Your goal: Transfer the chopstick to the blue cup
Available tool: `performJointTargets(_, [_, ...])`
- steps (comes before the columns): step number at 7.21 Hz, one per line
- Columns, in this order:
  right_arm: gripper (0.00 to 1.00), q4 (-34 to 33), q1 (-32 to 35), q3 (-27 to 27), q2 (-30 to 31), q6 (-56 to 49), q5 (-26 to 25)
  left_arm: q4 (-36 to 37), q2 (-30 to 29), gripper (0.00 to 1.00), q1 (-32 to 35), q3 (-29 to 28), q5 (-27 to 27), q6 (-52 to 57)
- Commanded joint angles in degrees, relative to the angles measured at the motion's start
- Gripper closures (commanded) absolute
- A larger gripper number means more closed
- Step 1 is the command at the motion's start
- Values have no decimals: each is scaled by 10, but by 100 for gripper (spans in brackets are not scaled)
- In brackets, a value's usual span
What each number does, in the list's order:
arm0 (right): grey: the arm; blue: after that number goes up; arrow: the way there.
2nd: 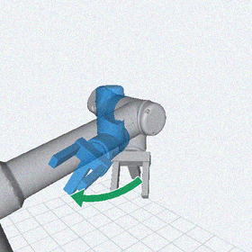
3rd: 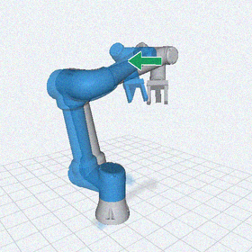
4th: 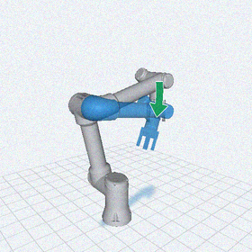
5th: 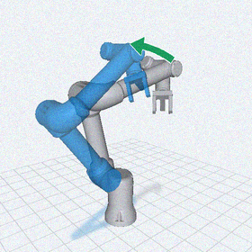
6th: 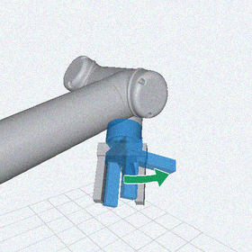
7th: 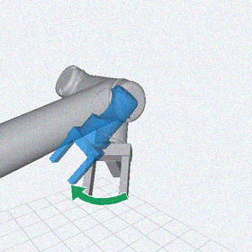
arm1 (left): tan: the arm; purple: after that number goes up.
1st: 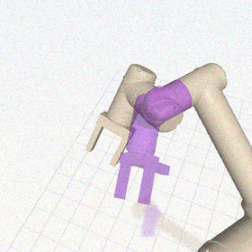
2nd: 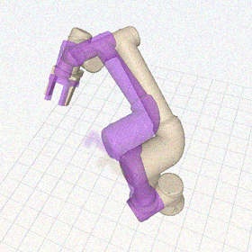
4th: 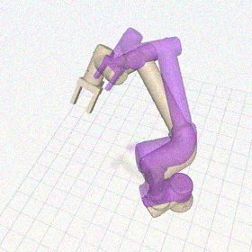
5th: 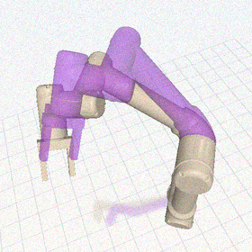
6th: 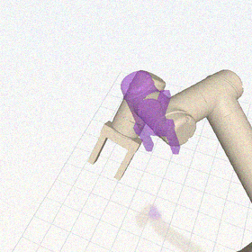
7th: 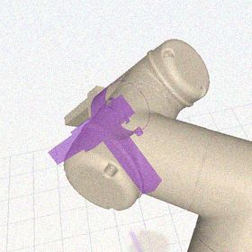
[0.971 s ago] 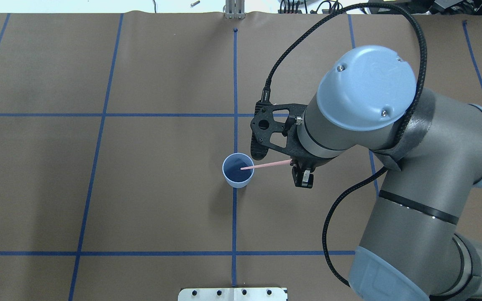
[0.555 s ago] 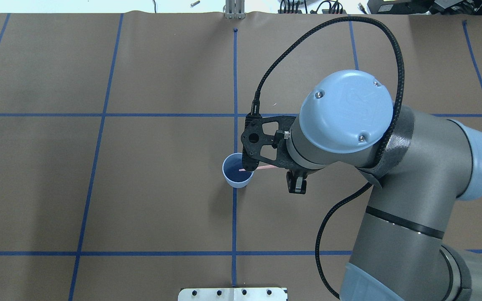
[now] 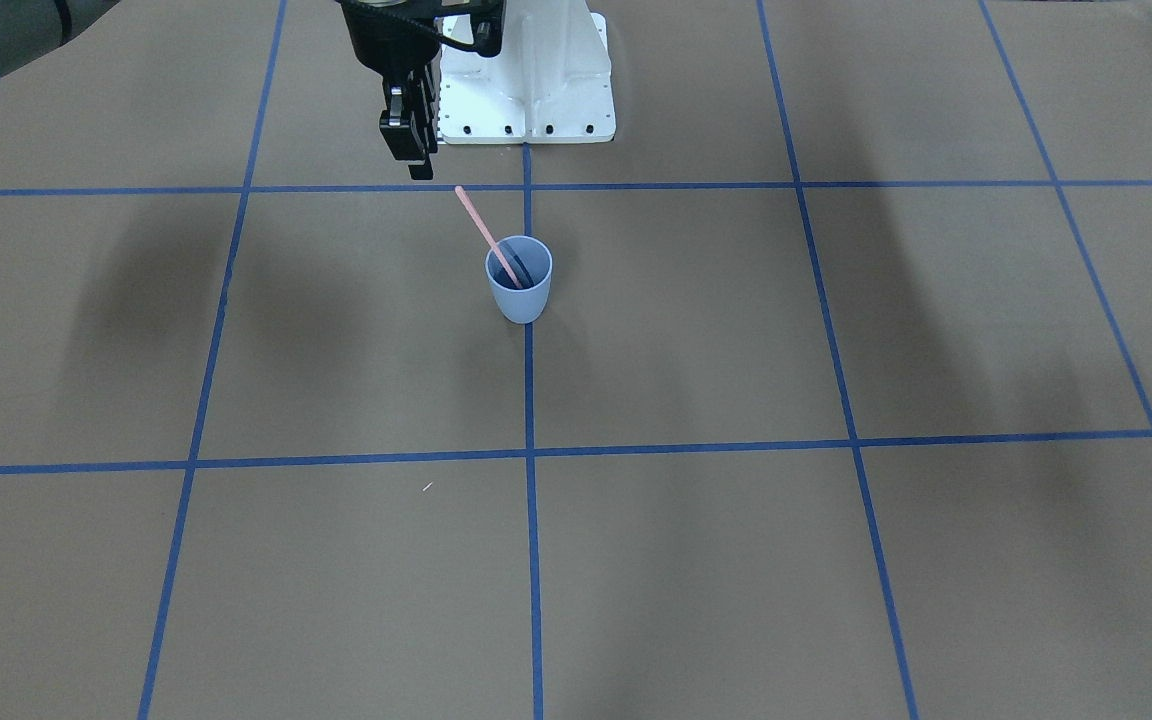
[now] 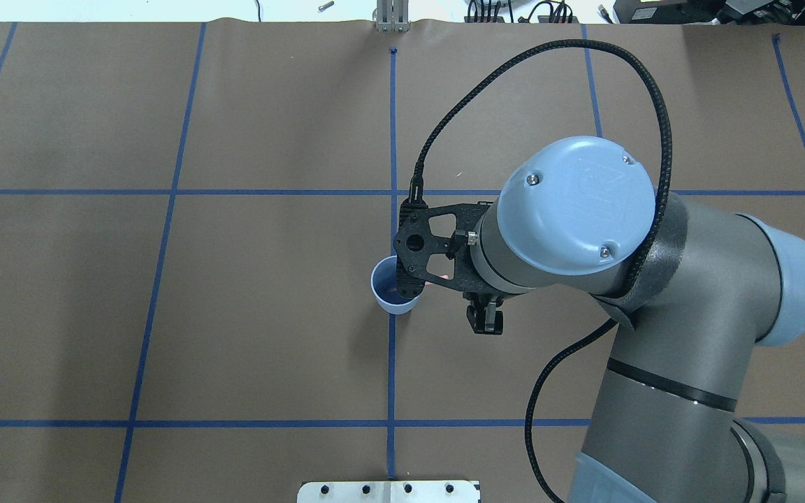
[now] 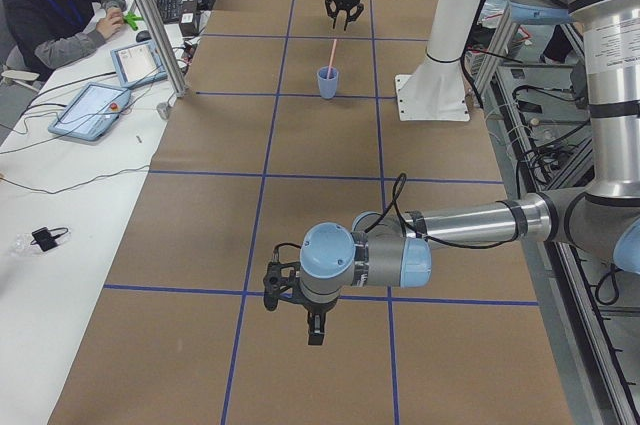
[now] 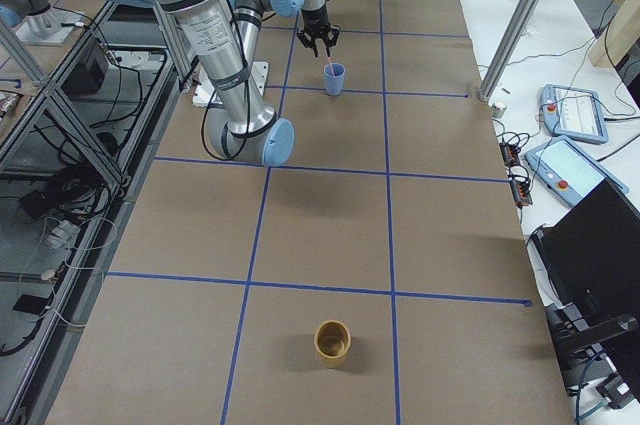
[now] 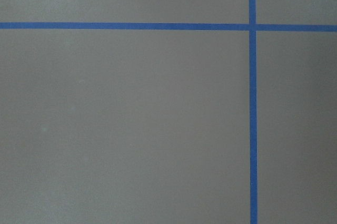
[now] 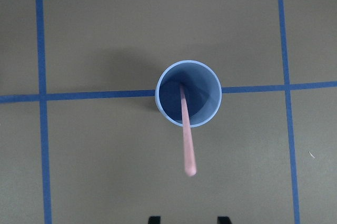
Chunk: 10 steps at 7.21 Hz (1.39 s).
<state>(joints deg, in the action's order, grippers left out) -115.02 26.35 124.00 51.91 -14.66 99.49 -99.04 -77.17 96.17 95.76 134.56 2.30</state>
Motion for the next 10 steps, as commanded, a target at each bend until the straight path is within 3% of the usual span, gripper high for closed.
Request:
performJointTargets(1, [48,3,-1,2,0,0,1,0,0,2,0,0,0,1])
performJointTargets(2, [45,3,-1,4,-5,0,1,0,0,2,0,-1,0,1])
performJointTargets(3, [26,18,-1,6,-8,1,1,0,0,2,0,0,0,1])
performJointTargets(4, [4,83,5,4,-1,11,0,0,0,2,0,0,0,1])
performJointTargets(7, [1,118,100,-4,12,38,15,-1,0,2,0,2,0,1])
performJointTargets(9, [1,118,206,-45,28,39,99,0,0,2,0,2,9,1])
performJointTargets(10, [2,119,261,-74,47,29,113,1,1,2,2,4,24,0])
